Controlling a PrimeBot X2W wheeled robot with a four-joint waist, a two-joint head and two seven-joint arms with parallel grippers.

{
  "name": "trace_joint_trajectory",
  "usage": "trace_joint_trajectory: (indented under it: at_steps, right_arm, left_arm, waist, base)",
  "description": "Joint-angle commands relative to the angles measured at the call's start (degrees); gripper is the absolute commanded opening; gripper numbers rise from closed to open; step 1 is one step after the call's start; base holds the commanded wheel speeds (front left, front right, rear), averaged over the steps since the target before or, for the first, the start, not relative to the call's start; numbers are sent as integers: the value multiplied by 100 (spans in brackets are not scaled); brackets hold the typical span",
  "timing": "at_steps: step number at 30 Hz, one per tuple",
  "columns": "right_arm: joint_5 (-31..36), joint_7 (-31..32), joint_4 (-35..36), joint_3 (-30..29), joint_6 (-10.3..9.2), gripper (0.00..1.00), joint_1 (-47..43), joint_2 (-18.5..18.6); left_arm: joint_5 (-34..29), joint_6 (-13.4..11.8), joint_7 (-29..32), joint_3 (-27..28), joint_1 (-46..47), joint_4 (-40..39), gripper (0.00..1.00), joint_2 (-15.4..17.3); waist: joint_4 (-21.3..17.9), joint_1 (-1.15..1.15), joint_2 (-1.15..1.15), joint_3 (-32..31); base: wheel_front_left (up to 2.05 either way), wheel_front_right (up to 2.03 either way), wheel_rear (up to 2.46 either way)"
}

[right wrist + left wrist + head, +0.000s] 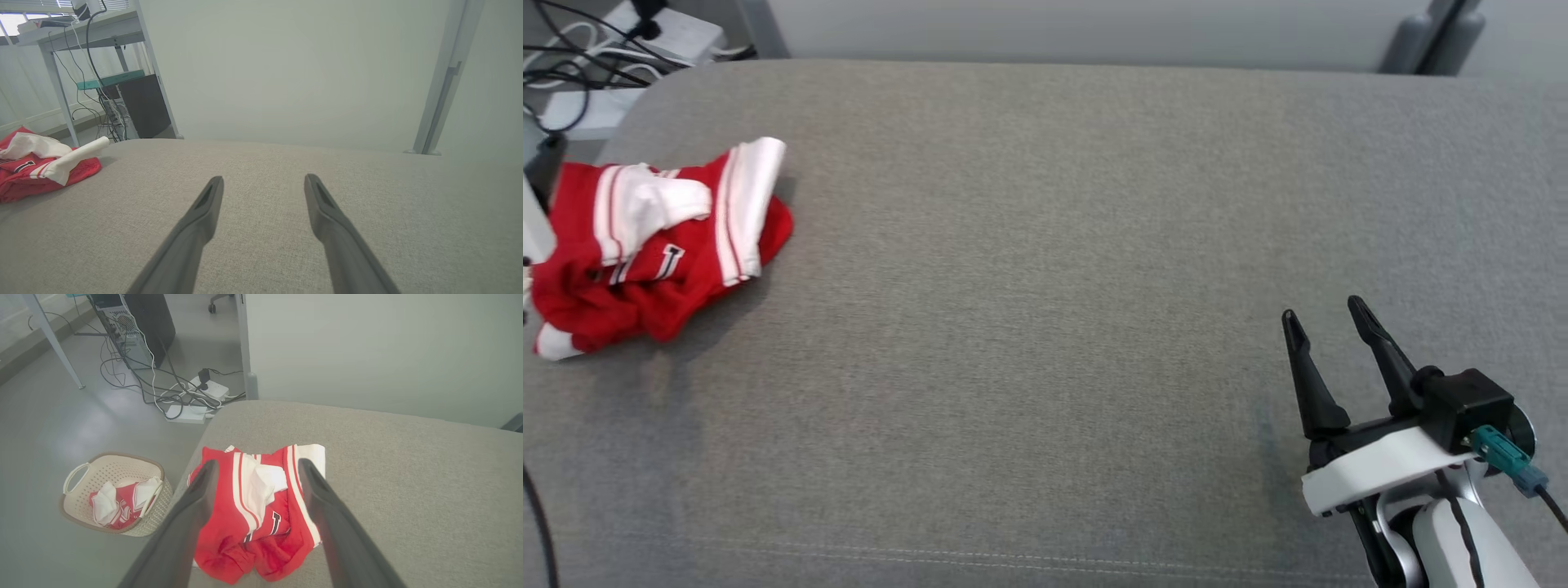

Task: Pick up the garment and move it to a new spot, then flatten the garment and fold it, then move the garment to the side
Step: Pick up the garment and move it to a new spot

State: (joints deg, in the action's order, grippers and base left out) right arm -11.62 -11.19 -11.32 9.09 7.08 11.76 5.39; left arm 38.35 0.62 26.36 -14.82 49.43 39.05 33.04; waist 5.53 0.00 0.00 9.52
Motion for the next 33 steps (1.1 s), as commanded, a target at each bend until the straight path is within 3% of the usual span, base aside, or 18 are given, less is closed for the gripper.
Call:
trace_joint_trajectory:
  at_steps: [1,7,15,16,17,18,19,26,33]
  right_arm:
    - [45,-66,196,161,41,100,212,-3]
    - [62,-110,178,229,41,100,402,-18]
    - [55,-164,128,265,41,100,572,-33]
    - [58,-169,126,268,41,100,587,-36]
    - [60,-173,124,271,41,100,600,-39]
    - [60,-173,124,271,41,100,600,-39]
    - [61,-176,122,276,41,100,610,-42]
    - [45,-188,64,242,41,100,620,-31]
    - [4,-184,35,131,41,100,535,-16]
  left_arm:
    - [49,54,34,253,317,-2,100,376]
    - [255,193,149,439,359,604,100,663]
    - [292,-1,339,446,199,826,100,754]
    - [280,-71,387,438,178,843,86,767]
    - [266,-128,422,429,162,844,47,780]
    - [266,-128,422,429,162,844,47,780]
    - [245,-182,398,430,155,822,0,801]
    - [-134,-483,118,252,183,629,0,998]
    - [-574,-515,-192,-48,479,-44,0,1117]
  waist:
    - [-485,0,0,474]
    - [-840,0,0,883]
    - [-931,0,0,1100]
    - [-932,0,0,1116]
    - [-933,0,0,1128]
    - [-933,0,0,1128]
    - [-933,0,0,1137]
    - [-875,0,0,1086]
    - [-690,0,0,797]
  base:
    - [0,0,0]
    - [0,0,0]
    - [0,0,0]
    - [0,0,0]
    - [0,0,0]
    - [0,0,0]
    - [0,0,0]
    - [0,0,0]
    - [0,0,0]
